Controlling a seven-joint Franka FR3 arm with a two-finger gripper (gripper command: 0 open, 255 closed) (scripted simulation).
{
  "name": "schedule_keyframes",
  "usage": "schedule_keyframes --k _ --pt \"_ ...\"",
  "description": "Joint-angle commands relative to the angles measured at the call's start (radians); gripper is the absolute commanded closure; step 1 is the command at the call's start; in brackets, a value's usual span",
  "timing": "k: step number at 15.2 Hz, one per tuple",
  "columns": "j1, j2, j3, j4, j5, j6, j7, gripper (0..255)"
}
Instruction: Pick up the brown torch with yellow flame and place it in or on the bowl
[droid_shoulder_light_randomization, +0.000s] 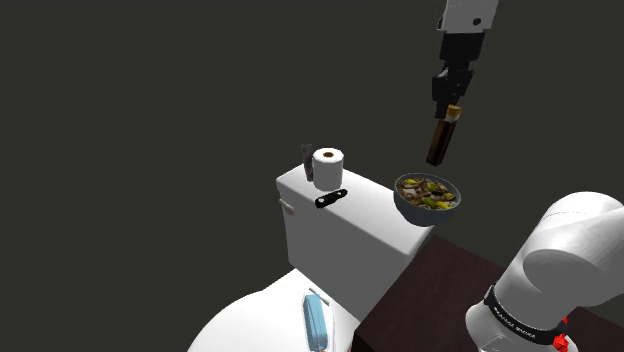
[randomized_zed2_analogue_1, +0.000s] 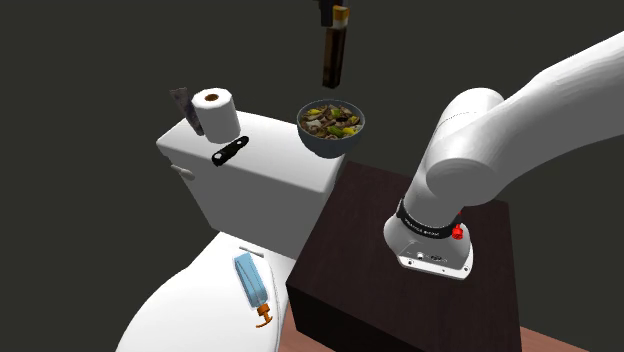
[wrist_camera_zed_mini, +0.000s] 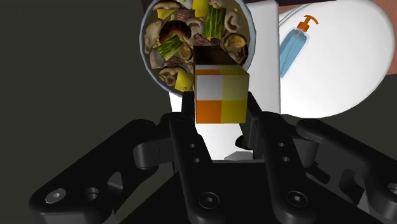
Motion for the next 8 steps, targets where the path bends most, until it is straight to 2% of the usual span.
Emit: schedule_keyframes --k 1,8 --pt "-0.001 -0.009 -0.001 -0.031 -0.001 0.023 0.001 255" --pt "-0.005 -0.032 -0.007 -0.141 -0.008 0.11 0.003 255"
